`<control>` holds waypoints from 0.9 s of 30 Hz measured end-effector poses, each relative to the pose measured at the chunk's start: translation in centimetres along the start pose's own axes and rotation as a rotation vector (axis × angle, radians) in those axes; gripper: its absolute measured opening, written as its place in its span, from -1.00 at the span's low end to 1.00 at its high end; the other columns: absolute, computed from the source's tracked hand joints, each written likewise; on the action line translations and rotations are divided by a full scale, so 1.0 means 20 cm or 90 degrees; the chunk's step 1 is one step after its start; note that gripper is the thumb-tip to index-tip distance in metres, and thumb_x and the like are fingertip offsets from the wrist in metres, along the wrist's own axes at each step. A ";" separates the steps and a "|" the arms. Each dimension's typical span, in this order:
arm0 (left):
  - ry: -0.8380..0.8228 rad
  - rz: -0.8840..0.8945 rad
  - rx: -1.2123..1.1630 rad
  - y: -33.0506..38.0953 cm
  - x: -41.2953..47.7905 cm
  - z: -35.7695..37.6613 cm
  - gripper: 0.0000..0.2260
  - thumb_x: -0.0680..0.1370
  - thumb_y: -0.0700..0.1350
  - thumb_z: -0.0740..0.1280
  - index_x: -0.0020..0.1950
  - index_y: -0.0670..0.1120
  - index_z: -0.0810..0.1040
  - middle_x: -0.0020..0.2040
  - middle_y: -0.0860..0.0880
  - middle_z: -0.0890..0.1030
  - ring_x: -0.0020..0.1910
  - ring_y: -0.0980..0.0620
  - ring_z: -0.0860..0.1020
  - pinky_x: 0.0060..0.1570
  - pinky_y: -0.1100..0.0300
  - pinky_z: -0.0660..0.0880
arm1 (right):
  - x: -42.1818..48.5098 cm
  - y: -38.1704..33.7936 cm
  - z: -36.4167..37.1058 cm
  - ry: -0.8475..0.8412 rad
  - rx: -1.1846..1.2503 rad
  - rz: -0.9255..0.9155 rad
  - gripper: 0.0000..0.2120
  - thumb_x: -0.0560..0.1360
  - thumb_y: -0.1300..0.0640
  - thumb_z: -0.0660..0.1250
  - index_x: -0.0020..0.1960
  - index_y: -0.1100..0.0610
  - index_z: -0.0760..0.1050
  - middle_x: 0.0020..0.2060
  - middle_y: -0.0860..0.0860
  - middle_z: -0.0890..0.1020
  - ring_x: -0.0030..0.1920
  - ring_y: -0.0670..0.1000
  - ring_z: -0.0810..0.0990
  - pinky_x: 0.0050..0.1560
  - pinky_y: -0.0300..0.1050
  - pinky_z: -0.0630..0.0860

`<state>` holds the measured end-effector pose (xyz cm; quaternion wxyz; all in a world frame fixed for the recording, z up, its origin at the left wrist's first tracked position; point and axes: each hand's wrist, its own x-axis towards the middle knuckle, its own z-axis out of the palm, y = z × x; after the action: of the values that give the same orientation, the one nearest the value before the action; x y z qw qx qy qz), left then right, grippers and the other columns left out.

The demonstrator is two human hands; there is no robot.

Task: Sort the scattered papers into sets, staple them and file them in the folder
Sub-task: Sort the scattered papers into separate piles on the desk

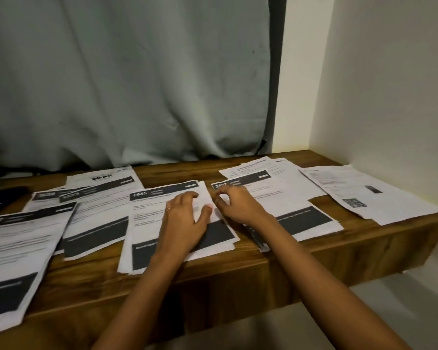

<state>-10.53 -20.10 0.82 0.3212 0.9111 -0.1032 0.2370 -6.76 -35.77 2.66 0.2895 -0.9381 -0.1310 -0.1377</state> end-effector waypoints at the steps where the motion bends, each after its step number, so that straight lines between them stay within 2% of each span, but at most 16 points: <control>1: -0.008 -0.050 0.037 -0.07 0.01 -0.04 -0.54 0.59 0.13 0.22 0.41 -0.07 0.35 0.39 -0.11 0.39 0.38 -0.09 0.30 0.32 0.04 0.28 | 0.01 -0.04 0.05 -0.016 -0.017 0.021 -0.68 0.57 0.10 0.26 0.30 0.15 0.47 0.23 0.10 0.55 0.20 0.07 0.53 0.12 -0.15 0.43; 4: -0.062 -0.170 0.069 -0.27 -0.01 -0.13 -0.44 0.59 0.16 0.19 0.48 -0.13 0.24 0.46 -0.22 0.28 0.45 -0.21 0.21 0.44 -0.08 0.18 | 0.06 -0.12 0.17 -0.058 -0.073 0.088 -0.65 0.60 0.09 0.21 0.32 0.23 0.42 0.31 0.15 0.46 0.25 0.16 0.47 0.24 0.01 0.45; 7: -0.114 -0.232 0.026 -0.39 -0.04 -0.16 -0.40 0.59 0.17 0.19 0.51 -0.13 0.17 0.50 -0.26 0.18 0.49 -0.26 0.11 0.45 -0.09 0.13 | 0.09 -0.16 0.24 -0.091 -0.123 0.163 -0.66 0.60 0.12 0.18 0.31 0.26 0.38 0.33 0.17 0.41 0.27 0.20 0.42 0.23 0.04 0.44; 12: -0.134 -0.231 0.003 -0.40 -0.06 -0.17 -0.41 0.59 0.16 0.20 0.52 -0.10 0.16 0.52 -0.22 0.14 0.52 -0.24 0.04 0.48 -0.06 0.08 | 0.10 -0.19 0.31 -0.142 -0.256 0.203 -0.72 0.57 0.12 0.17 0.20 0.24 0.44 0.17 0.16 0.55 0.19 0.18 0.47 0.21 0.00 0.37; 18: -0.191 -0.201 -0.014 -0.39 -0.06 -0.20 -0.41 0.60 0.14 0.18 0.54 -0.10 0.12 0.53 -0.19 0.16 0.52 -0.22 0.03 0.48 -0.05 0.07 | 0.10 -0.24 0.34 -0.162 -0.326 0.278 -0.62 0.54 0.05 0.25 0.28 0.23 0.40 0.26 0.19 0.46 0.25 0.18 0.37 0.20 -0.02 0.36; 20: -0.174 -0.193 -0.038 -0.41 -0.04 -0.25 -0.42 0.60 0.13 0.20 0.53 -0.09 0.15 0.51 -0.17 0.21 0.51 -0.18 0.09 0.46 -0.03 0.14 | 0.11 -0.32 0.31 -0.109 -0.332 0.240 -0.62 0.55 0.06 0.26 0.30 0.23 0.39 0.27 0.19 0.46 0.29 0.19 0.34 0.21 -0.02 0.38; 23: -0.127 -0.180 -0.031 -0.49 0.00 -0.40 -0.46 0.59 0.08 0.25 0.50 -0.10 0.21 0.46 -0.15 0.28 0.46 -0.13 0.20 0.40 0.00 0.22 | 0.20 -0.49 0.30 -0.031 -0.242 0.088 -0.67 0.57 0.08 0.25 0.26 0.24 0.44 0.21 0.18 0.52 0.25 0.17 0.42 0.17 -0.02 0.41; 25: -0.105 -0.192 0.007 -0.58 0.04 -0.51 -0.48 0.59 0.06 0.27 0.48 -0.10 0.24 0.45 -0.15 0.31 0.44 -0.13 0.24 0.39 0.00 0.25 | 0.28 -0.60 0.34 -0.063 -0.116 0.043 -0.70 0.55 0.08 0.30 0.21 0.23 0.49 0.16 0.15 0.55 0.15 0.13 0.50 0.04 -0.06 0.45; 27: -0.106 -0.215 0.061 -0.71 0.07 -0.61 -0.48 0.58 0.06 0.28 0.48 -0.08 0.26 0.45 -0.15 0.33 0.43 -0.14 0.27 0.37 0.00 0.27 | 0.38 -0.68 0.40 -0.103 -0.044 0.023 -0.70 0.52 0.07 0.35 0.18 0.22 0.52 0.12 0.13 0.57 0.08 0.09 0.54 0.02 -0.06 0.48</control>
<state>-9.08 -1.46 2.29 0.3034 0.9460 0.0366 0.1082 -2.68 -19.06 5.65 0.2477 -0.9579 -0.1319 -0.0602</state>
